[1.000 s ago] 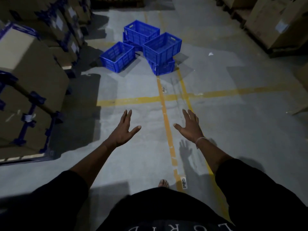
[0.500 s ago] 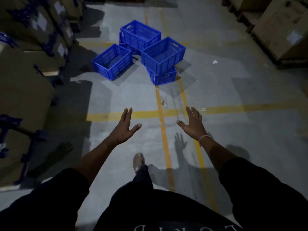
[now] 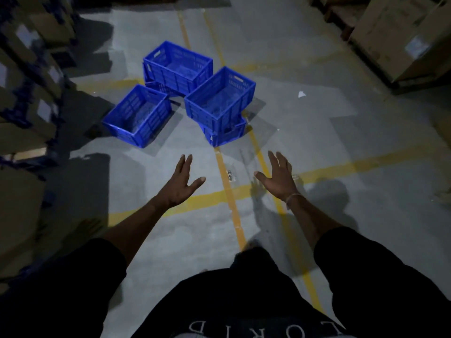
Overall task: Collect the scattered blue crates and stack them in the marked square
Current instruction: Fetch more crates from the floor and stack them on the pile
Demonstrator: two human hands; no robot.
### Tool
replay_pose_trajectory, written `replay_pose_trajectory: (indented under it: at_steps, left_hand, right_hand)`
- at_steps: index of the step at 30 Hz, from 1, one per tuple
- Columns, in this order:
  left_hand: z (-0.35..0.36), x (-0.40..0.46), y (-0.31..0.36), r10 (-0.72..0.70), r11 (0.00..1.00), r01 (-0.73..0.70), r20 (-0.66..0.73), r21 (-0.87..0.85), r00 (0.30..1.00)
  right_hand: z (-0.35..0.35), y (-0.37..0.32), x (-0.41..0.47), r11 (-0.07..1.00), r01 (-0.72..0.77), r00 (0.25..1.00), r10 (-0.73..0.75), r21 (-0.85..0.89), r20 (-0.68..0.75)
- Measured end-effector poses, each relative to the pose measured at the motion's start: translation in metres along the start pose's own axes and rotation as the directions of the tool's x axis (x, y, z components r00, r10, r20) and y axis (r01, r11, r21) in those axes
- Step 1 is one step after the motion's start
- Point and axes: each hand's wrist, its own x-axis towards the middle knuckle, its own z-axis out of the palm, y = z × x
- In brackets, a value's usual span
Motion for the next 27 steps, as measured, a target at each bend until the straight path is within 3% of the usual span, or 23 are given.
replay_pose_trajectory:
  at_steps: [9, 19, 27]
  left_hand:
    - [-0.014, 0.192, 0.019, -0.058, 0.998, 0.058, -0.039, 0.005, 0.998]
    - [-0.031, 0.378, 0.082, -0.174, 0.985, 0.169, -0.133, -0.046, 0.976]
    - [-0.049, 0.496, 0.076, -0.220, 0.974, 0.210, -0.133, -0.088, 0.966]
  right_hand:
    - [-0.043, 0.002, 0.213, 0.997, 0.059, 0.997, -0.057, -0.048, 0.044]
    - [-0.137, -0.007, 0.447, 0.978, 0.176, 0.982, -0.167, -0.113, 0.090]
    - [-0.152, -0.034, 0.602, 0.949, 0.274, 0.955, -0.248, -0.158, 0.165]
